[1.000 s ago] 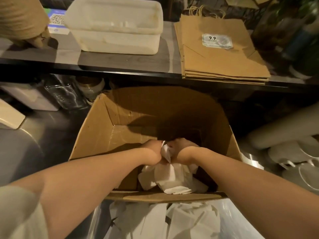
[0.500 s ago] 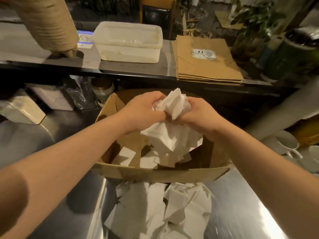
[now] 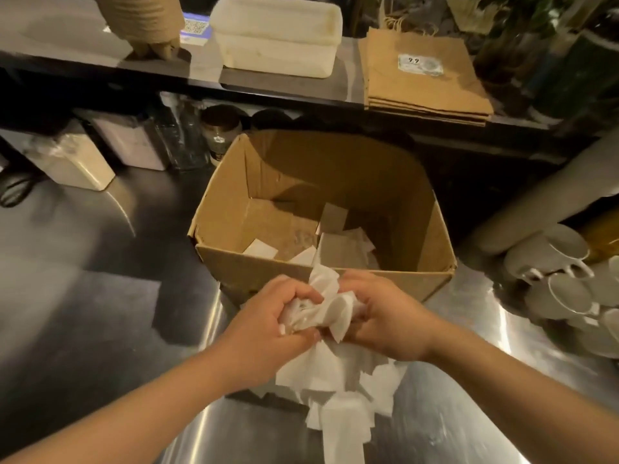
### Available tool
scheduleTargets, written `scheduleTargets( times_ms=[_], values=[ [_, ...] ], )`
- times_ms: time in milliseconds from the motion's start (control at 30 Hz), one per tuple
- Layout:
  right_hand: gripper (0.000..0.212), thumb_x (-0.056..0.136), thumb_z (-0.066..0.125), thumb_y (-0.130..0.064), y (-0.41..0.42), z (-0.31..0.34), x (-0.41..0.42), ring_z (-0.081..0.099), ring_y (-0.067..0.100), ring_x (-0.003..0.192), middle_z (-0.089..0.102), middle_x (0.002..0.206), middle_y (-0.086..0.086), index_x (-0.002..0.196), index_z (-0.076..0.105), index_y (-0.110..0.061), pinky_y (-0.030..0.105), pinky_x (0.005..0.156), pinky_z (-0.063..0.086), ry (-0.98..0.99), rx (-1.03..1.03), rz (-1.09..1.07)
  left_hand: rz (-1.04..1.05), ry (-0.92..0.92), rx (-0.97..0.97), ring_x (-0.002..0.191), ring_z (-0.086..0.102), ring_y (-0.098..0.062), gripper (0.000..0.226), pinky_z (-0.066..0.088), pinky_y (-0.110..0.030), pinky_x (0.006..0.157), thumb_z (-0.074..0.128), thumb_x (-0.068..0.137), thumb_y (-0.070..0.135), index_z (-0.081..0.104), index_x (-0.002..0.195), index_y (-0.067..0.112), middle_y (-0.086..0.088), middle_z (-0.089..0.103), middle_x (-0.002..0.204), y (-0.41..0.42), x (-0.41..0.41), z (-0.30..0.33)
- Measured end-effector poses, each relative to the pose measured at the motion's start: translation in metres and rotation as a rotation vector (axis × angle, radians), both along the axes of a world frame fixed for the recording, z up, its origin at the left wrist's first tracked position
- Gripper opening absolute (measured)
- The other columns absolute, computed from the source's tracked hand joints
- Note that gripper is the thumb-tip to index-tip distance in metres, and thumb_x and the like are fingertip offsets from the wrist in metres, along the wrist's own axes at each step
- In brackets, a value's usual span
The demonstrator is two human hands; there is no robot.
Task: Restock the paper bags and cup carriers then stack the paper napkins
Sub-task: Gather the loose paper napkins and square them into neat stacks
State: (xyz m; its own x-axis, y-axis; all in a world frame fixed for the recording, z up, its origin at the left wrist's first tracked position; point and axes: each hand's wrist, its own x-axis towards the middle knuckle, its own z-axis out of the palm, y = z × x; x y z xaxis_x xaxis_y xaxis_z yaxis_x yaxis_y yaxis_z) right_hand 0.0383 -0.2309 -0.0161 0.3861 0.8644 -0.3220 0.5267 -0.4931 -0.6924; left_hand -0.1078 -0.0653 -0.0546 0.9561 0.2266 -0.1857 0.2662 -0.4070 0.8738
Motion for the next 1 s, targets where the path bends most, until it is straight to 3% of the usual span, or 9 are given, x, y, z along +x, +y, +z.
scheduleTargets(
  times_ms=[133,267,367,467,600,667,767,900,1000],
  values=[
    [0.035,0.091,0.074,-0.036,-0.002,-0.051,-0.009,0.054,0.008,0.107,0.054,0.117,-0.017,0.123,0.062,-0.045,0.027,0.097,0.05,-0.051,-0.138,-0.015,-0.031,0.104,0.043,0.114,0.049,0.007,0.035,0.038,-0.009,0.088,0.077,0.09,0.037,0.055,0.115,0.048,0.034,0.045,0.117,-0.003,-0.006,-0.055],
    [0.043,0.096,0.066,-0.04,-0.005,-0.083,-0.005,0.059,0.013,0.115,0.06,0.133,-0.01,0.138,0.054,-0.038,0.027,0.098,0.05,-0.213,-0.224,-0.029,-0.1,0.326,0.225,0.135,0.045,-0.01,0.062,0.038,-0.027,0.109,0.067,0.094,0.049,0.044,0.15,0.038,0.018,0.036,0.15,0.005,0.001,-0.082],
    [0.044,0.098,0.058,-0.048,-0.012,-0.087,0.001,0.06,0.014,0.112,0.061,0.132,-0.009,0.141,0.05,-0.041,0.032,0.095,0.053,-0.395,-0.225,0.045,-0.131,0.418,0.367,0.136,0.049,-0.021,0.068,0.042,-0.04,0.113,0.057,0.096,0.059,0.036,0.157,0.037,0.013,0.028,0.16,0.012,0.008,-0.066],
    [0.034,0.102,0.048,-0.05,-0.017,-0.07,0.01,0.06,0.005,0.1,0.063,0.122,-0.015,0.134,0.056,-0.043,0.023,0.082,0.054,-0.504,-0.103,0.094,-0.269,0.531,0.518,0.143,0.042,-0.024,0.072,0.04,-0.046,0.116,0.05,0.098,0.065,0.028,0.16,0.037,0.009,0.025,0.166,0.02,0.014,-0.03],
    [0.033,0.1,0.04,-0.051,-0.012,-0.025,0.024,0.056,-0.005,0.076,0.064,0.098,-0.024,0.115,0.067,-0.038,0.015,0.067,0.052,-0.475,0.078,0.124,-0.487,0.603,0.457,0.132,0.051,-0.009,0.068,0.045,-0.034,0.11,0.05,0.096,0.071,0.039,0.154,0.039,0.016,0.049,0.149,0.039,0.031,0.04],
    [0.033,0.099,0.042,-0.051,-0.005,-0.004,0.035,0.062,0.001,0.076,0.065,0.09,-0.023,0.108,0.069,-0.036,0.022,0.064,0.056,-0.446,0.178,0.05,-0.538,0.603,0.197,0.113,0.064,-0.003,0.047,0.053,-0.027,0.098,0.055,0.098,0.062,0.054,0.14,0.042,0.023,0.066,0.125,0.051,0.043,0.074],
    [0.028,0.095,0.048,-0.052,0.012,0.013,0.063,0.063,0.001,0.079,0.065,0.087,-0.024,0.107,0.069,-0.039,0.027,0.067,0.059,-0.399,0.216,-0.133,-0.416,0.516,-0.083,0.093,0.075,-0.016,0.025,0.06,-0.029,0.08,0.058,0.101,0.044,0.069,0.118,0.029,0.008,0.076,0.104,0.069,0.068,0.098],
    [0.035,0.093,0.065,-0.051,0.043,-0.004,0.112,0.062,0.004,0.084,0.061,0.096,-0.02,0.124,0.063,-0.037,0.028,0.075,0.061,-0.35,0.034,-0.232,-0.093,0.398,0.178,0.074,0.069,-0.01,0.023,0.056,-0.023,0.066,0.057,0.102,0.049,0.068,0.103,0.028,0.008,0.072,0.089,0.089,0.123,0.077],
    [0.073,0.082,0.075,-0.059,0.066,-0.045,0.151,0.055,0.017,0.125,0.053,0.139,-0.006,0.145,0.045,-0.037,0.04,0.1,0.056,-0.296,-0.19,-0.223,-0.077,0.476,0.348,0.089,0.068,-0.012,0.028,0.06,-0.027,0.074,0.058,0.101,0.052,0.061,0.12,0.032,0.007,0.068,0.108,0.103,0.164,0.033]
  ],
)
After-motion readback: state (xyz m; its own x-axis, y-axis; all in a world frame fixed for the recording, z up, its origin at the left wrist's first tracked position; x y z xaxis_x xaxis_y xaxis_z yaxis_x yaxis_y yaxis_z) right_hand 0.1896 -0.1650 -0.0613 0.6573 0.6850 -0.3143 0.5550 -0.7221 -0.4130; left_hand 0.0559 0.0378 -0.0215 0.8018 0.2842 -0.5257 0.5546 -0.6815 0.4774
